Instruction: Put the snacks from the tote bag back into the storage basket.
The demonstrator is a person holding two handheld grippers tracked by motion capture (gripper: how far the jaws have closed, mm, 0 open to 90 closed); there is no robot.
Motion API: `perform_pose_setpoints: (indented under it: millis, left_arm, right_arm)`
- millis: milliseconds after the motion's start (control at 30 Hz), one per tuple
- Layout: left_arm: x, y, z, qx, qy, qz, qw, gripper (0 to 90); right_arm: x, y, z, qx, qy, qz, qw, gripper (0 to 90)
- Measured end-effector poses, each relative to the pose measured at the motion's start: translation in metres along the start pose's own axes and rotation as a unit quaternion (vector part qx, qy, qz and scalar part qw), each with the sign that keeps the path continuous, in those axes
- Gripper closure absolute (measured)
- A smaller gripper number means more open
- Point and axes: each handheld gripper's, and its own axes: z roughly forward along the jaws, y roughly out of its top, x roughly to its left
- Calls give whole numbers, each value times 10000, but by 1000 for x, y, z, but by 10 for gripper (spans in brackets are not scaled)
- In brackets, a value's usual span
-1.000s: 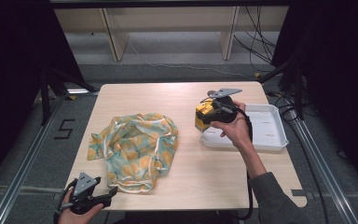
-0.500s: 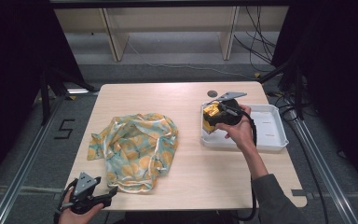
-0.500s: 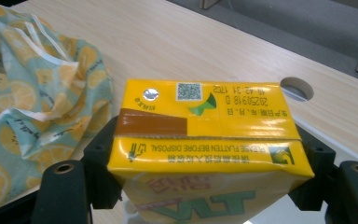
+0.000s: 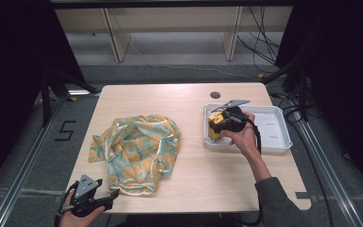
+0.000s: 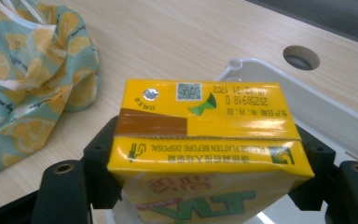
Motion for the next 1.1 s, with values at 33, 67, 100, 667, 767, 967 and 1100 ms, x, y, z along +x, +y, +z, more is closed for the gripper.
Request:
perform_pose_setpoints:
  millis: [33, 67, 100, 667, 767, 967, 1100]
  left_arm:
    - [2, 0, -1, 98, 33, 118, 9999, 250]
    - [2, 0, -1, 88, 65, 103, 9999, 250]
    - [2, 0, -2, 91, 69, 103, 9999, 250]
    - [3, 0, -2, 154, 18, 167, 9997, 250]
    - [3, 0, -3, 161, 23, 174, 9997, 250]
    - [2, 0, -1, 99, 48, 112, 9999, 250]
    - [2, 0, -2, 105, 66, 118, 9999, 250]
  right_arm:
    - [0, 0, 0, 0, 0, 0, 10000, 295]
    - [-1, -2, 2, -87, -26, -61, 9999, 295]
    - [-1, -3, 1, -18, 23, -45, 10000, 295]
    - [2, -14, 2, -23, 72, 37, 10000, 295]
    - [0, -15, 2, -72, 71, -45, 9999, 295]
    - [0, -18, 0, -10, 48, 55, 10000, 294]
    - [1, -19, 1, -82, 33, -10, 10000, 295]
